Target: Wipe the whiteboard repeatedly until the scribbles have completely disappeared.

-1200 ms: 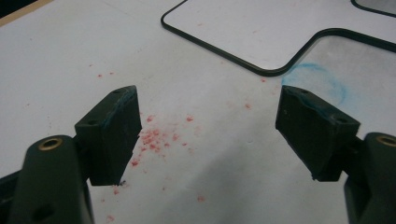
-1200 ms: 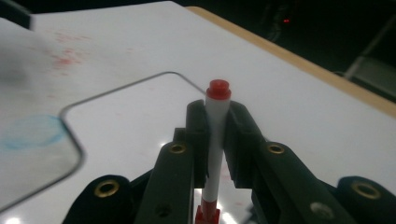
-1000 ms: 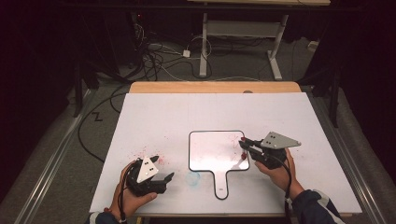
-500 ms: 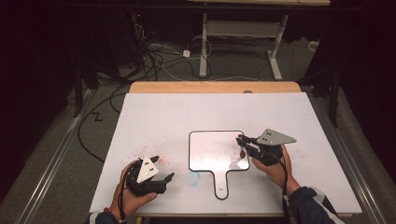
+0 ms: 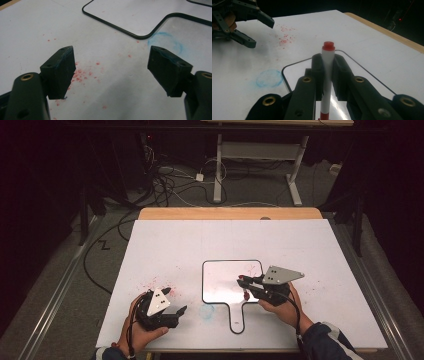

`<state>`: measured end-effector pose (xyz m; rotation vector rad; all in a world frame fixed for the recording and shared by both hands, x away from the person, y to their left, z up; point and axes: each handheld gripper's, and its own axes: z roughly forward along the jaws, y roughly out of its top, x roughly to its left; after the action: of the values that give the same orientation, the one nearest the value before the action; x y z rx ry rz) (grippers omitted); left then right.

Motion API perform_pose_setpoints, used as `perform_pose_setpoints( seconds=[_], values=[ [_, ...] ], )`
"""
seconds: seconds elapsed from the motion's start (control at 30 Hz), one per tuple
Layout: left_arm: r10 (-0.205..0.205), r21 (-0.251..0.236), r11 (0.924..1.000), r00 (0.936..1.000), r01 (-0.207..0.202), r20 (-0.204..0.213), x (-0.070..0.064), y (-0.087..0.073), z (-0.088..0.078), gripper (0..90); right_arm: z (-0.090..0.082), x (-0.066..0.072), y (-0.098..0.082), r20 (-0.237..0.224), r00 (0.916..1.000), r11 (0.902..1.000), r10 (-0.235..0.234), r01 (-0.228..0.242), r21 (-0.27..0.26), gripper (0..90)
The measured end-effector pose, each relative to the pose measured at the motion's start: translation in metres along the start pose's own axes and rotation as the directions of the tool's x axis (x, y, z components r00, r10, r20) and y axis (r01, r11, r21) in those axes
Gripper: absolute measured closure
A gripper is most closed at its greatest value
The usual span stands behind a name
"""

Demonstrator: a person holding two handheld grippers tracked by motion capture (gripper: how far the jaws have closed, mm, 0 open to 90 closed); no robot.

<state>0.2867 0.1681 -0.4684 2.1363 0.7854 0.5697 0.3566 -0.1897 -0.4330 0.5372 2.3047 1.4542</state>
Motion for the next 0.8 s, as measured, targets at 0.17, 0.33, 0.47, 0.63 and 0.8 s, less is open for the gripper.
perform_pose_setpoints(
  seconds=[0.17, 0.33, 0.47, 0.63, 0.8],
  values=[
    [0.0, 0.007, 1.0, 1.0, 0.0, 0.003, 0.0, -0.001, 0.001, 21.7, 0.003, -0.031, -0.003, 0.104, 0.9944, 0.9998, 0.02, -0.019, -0.003, 81.5],
    [0.004, 0.009, 1.0, 1.0, -0.004, 0.008, 0.0, 0.0, 0.003, 21.7, 0.007, -0.044, -0.005, 0.141, 0.989, 0.9989, 0.046, -0.045, -0.009, 81.5],
    [0.006, 0.01, 0.9999, 0.9999, -0.006, 0.009, 0.0, 0.0, 0.003, 21.7, 0.009, -0.033, -0.004, 0.061, 0.9969, 0.9986, 0.049, -0.048, -0.02, 81.5],
    [0.004, 0.003, 1.0, 1.0, -0.004, 0.009, 0.0, 0.0, 0.002, 21.7, 0.015, -0.019, -0.001, -0.022, 0.9994, 0.9991, 0.027, -0.028, -0.033, 81.5],
    [0.007, 0.011, 0.9999, 0.9999, -0.007, 0.013, 0.0, 0.0, 0.003, 21.7, 0.015, -0.035, -0.004, 0.052, 0.9978, 0.9985, 0.041, -0.039, -0.038, 81.5]
  ],
)
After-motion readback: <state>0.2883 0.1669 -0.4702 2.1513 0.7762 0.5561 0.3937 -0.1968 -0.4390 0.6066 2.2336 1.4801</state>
